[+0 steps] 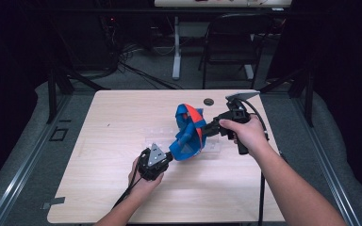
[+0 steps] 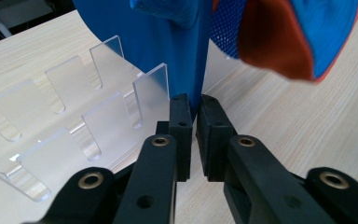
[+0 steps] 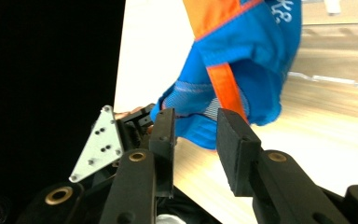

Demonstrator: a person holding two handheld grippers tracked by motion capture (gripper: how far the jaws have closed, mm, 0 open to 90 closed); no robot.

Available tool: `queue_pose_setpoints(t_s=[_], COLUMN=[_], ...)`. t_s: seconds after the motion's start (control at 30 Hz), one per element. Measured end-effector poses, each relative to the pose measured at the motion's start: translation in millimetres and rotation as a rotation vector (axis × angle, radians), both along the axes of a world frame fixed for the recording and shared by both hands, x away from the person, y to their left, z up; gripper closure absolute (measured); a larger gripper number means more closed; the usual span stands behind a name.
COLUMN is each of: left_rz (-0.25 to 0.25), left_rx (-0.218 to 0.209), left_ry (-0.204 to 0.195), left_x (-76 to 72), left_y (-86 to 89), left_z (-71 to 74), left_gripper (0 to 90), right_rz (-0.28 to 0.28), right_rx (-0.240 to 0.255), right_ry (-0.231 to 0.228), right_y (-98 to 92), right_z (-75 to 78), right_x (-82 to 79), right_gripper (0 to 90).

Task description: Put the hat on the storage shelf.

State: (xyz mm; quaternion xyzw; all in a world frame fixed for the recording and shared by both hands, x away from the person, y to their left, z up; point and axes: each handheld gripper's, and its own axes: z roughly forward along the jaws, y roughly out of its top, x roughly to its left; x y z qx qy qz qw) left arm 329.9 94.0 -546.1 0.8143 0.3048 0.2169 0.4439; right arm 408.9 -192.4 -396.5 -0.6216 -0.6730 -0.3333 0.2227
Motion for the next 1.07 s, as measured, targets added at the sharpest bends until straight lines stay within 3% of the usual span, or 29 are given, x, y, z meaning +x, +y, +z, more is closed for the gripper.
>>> queue_pose_setpoints(t_s=[0.2,0.4,0.73,0.77,0.8,0.83,0.87,0.97,1.07], left_rz=[-0.010,0.004,0.009,0.008,0.008,0.011,0.013,0.020,0.019], left_rx=[-0.008,-0.006,0.003,0.005,0.005,0.005,-0.004,-0.038,-0.040], left_ry=[0.010,0.028,0.065,0.073,0.073,0.075,0.091,0.117,0.119], left_x=[-0.7,-1.2,-4.4,-6.8,-6.8,-7.7,-8.5,-9.3,-10.1], left_y=[4.3,11.8,27.1,31.2,31.2,33.7,37.6,43.5,45.5], left_z=[-1.1,-1.6,2.3,2.4,2.4,2.1,1.9,1.3,0.8], left_gripper=[78.0,73.1,57.2,55.5,54.0,52.1,51.4,50.7,50.5], right_rz=[-0.004,-0.002,0.002,0.010,0.010,-0.009,0.006,0.010,0.016], right_rx=[-0.001,-0.055,-0.123,-0.165,-0.165,-0.215,-0.236,-0.268,-0.321], right_ry=[-0.012,-0.042,-0.115,-0.146,-0.146,-0.194,-0.209,-0.244,-0.322], right_y=[-5.9,-9.9,-10.8,-10.2,-10.2,-7.7,-8.0,-7.3,-6.7], right_z=[-3.4,-10.5,-21.4,-25.2,-25.2,-30.5,-32.8,-42.1,-56.6], right_x=[-5.5,-12.8,-24.9,-29.3,-29.3,-34.0,-35.6,-42.2,-52.2], right_gripper=[67.7,67.3,63.1,60.6,60.6,59.3,58.3,56.5,54.1])
